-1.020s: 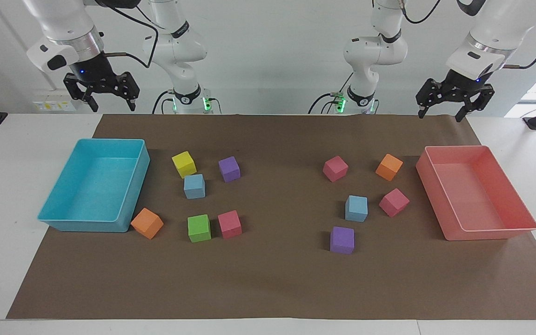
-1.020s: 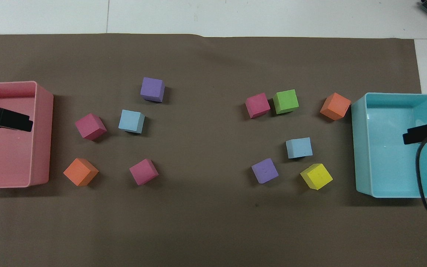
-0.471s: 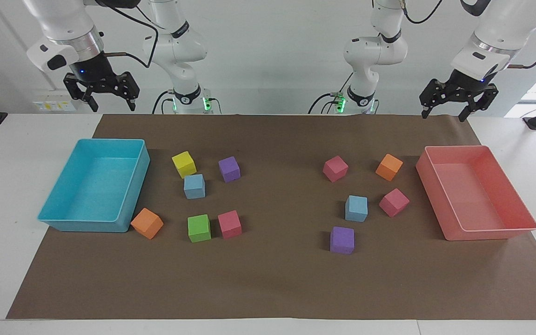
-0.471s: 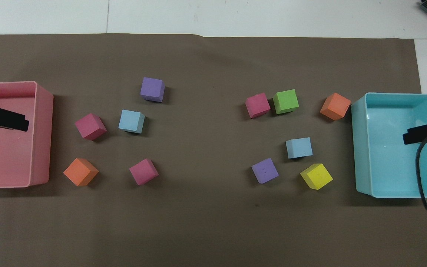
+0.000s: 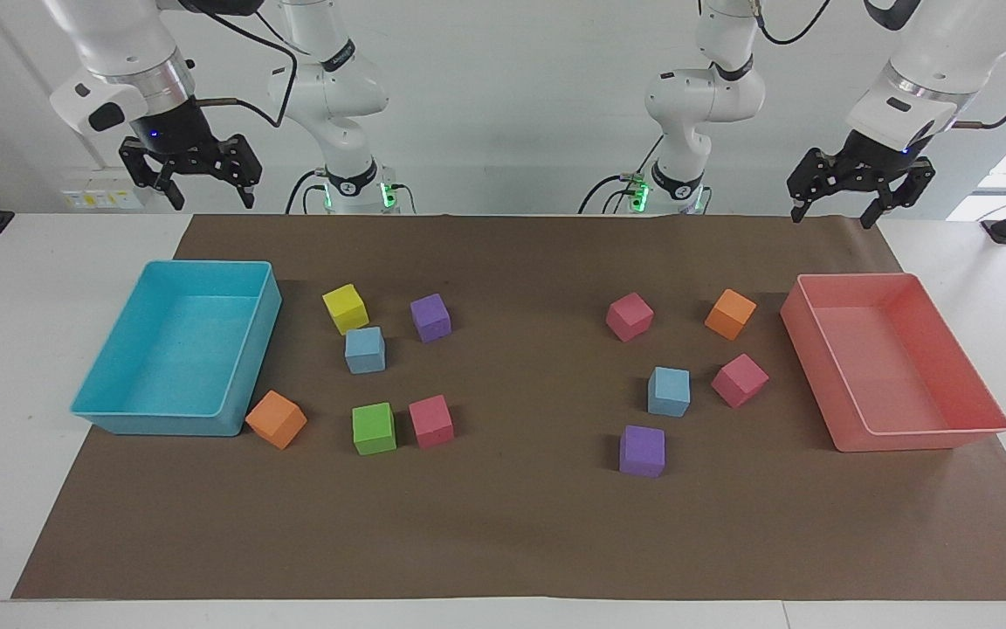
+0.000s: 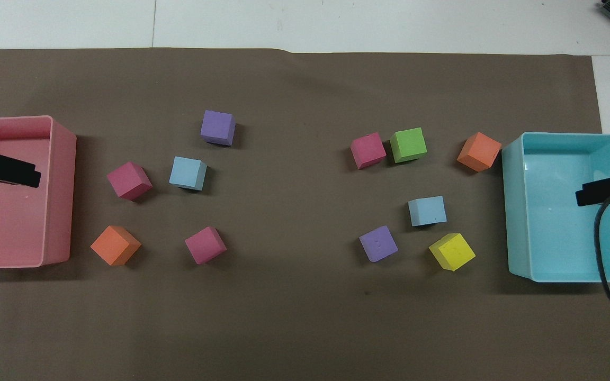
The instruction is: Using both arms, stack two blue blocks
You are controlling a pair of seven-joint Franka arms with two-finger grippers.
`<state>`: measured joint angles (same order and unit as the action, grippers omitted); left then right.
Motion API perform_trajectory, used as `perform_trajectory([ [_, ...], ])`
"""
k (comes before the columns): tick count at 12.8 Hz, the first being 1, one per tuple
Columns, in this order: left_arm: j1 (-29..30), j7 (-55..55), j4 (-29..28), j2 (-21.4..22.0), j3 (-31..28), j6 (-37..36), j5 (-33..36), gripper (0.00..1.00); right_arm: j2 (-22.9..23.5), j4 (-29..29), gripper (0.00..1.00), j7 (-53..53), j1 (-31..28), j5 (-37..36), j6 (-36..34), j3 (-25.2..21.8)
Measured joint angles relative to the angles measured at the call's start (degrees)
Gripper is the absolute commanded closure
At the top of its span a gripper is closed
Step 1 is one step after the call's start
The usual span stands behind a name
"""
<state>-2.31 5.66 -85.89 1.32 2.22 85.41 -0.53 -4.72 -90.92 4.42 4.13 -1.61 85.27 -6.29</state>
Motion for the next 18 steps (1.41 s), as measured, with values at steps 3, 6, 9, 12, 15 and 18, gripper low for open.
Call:
perform_trajectory([
  [3,0.0,-0.01,0.0,0.0,0.01,0.0,0.0,0.0,-0.52,0.03,0.0,0.0,0.01,0.0,0.0,0.02],
  [6,0.0,-0.02,0.0,0.0,0.08,0.0,0.0,0.0,-0.88,-0.58,0.0,0.0,0.26,0.06,0.08,0.06],
  [9,0.0,-0.01,-0.01,0.0,0.15,0.0,-0.03,0.0,-0.36,-5.77,0.0,0.0,2.77,0.11,6.34,0.27],
  [12,0.0,-0.01,-0.11,0.0,0.35,0.0,-0.13,0.0,2.05,-11.41,0.0,-0.47,5.52,0.33,14.09,0.38],
  [15,-0.01,-0.01,-0.17,0.0,0.51,-0.02,-0.2,0.0,6.95,-14.0,0.0,-2.98,7.84,1.29,20.33,0.43],
  [18,-0.03,0.0,-0.17,0.0,0.56,-0.02,-0.22,0.0,11.17,-17.56,0.0,-3.21,9.52,2.35,29.52,0.45],
])
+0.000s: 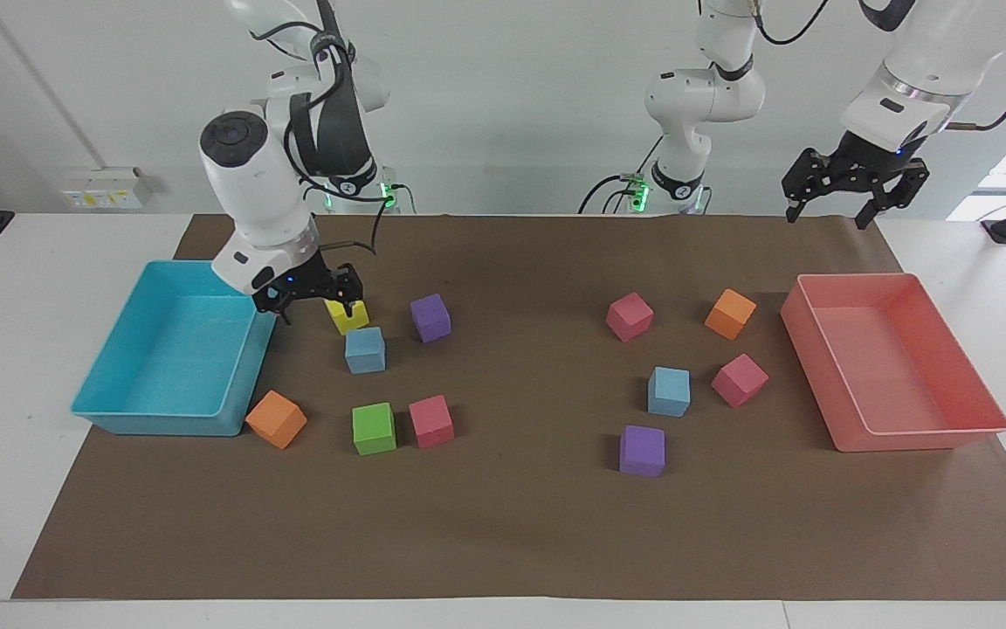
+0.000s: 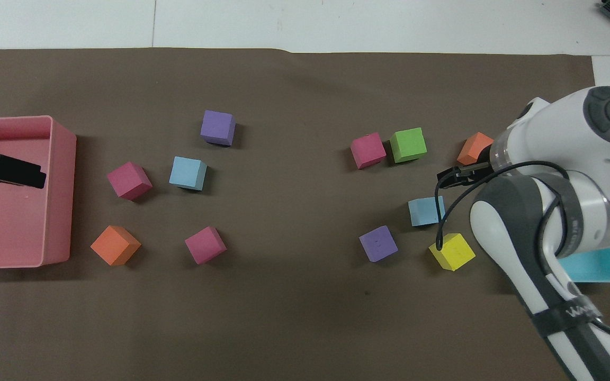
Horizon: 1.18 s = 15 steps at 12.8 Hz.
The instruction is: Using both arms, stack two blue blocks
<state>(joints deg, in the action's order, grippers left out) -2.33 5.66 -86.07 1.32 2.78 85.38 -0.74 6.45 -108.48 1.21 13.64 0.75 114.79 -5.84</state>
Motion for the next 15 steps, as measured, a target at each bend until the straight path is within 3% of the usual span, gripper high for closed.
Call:
perform_trajectory([
  [9,-0.17,0.01,0.0,0.0,0.53,0.0,-0.05,0.0,1.8,-13.67,0.0,-0.08,1.15,3.94,14.62,-0.04],
  [15,-0.35,0.02,-0.18,0.02,1.01,0.07,-0.12,0.0,3.13,-17.01,0.0,-0.03,1.16,6.35,19.28,-0.02],
])
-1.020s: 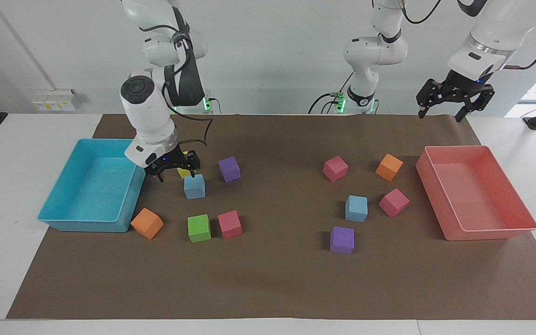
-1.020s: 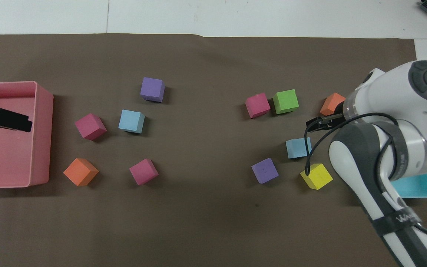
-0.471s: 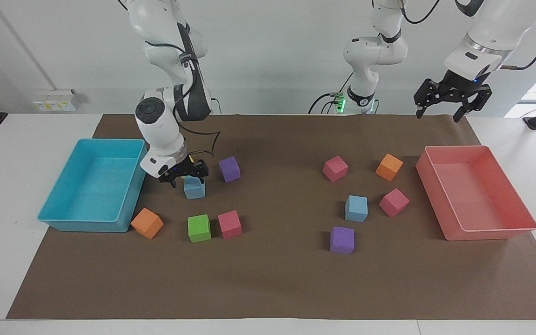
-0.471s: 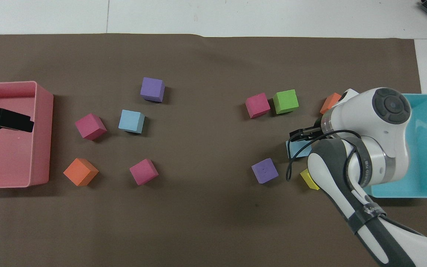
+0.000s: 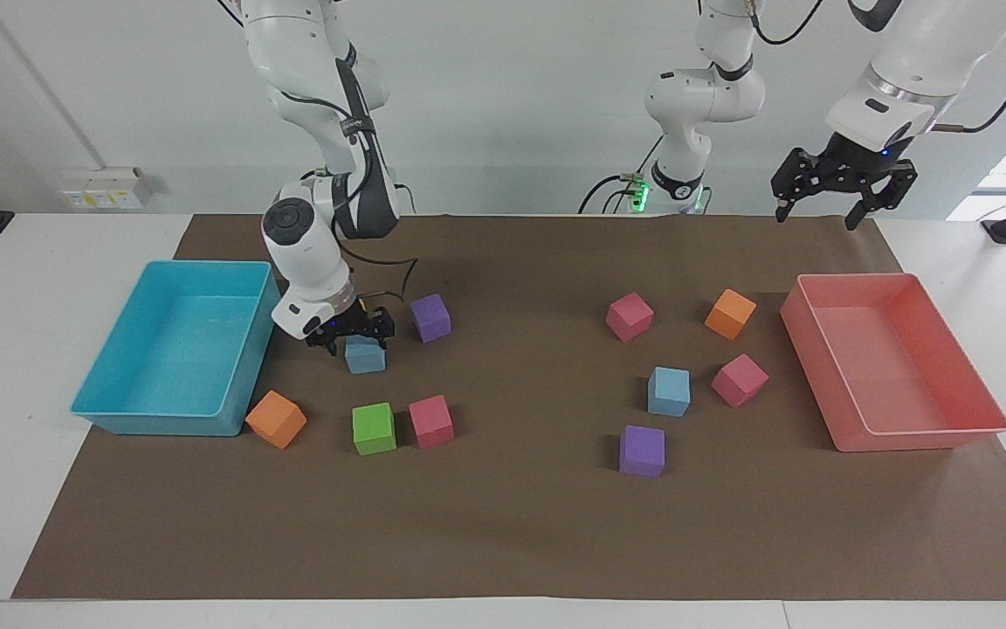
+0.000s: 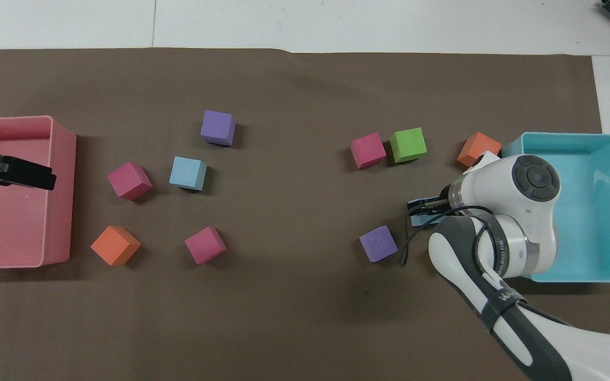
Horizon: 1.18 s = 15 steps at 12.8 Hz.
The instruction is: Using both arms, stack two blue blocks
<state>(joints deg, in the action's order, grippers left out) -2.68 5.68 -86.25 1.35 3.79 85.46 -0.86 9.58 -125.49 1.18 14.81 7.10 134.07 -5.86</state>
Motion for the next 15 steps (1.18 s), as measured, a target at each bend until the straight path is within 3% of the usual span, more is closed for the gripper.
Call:
perform_trajectory([
  [7,-0.17,0.03,-0.18,-0.01,0.2,1.68,-0.26,0.0,0.95,-1.8,0.02,0.31,0.6,0.3,2.23,0.04],
  [9,-0.95,0.02,-0.51,-0.17,0.26,3.65,-0.31,0.0,0.95,-1.89,0.85,0.37,0.8,0.32,2.23,0.04],
  [10,-1.3,0.02,-0.6,-0.39,0.24,4.67,-0.31,0.0,0.95,-1.95,1.0,0.38,0.99,0.32,2.23,0.05],
  [15,-3.64,-0.03,-3.94,-1.92,0.3,9.94,-0.34,0.0,0.93,-1.39,1.0,0.38,1.35,0.37,2.2,0.04],
])
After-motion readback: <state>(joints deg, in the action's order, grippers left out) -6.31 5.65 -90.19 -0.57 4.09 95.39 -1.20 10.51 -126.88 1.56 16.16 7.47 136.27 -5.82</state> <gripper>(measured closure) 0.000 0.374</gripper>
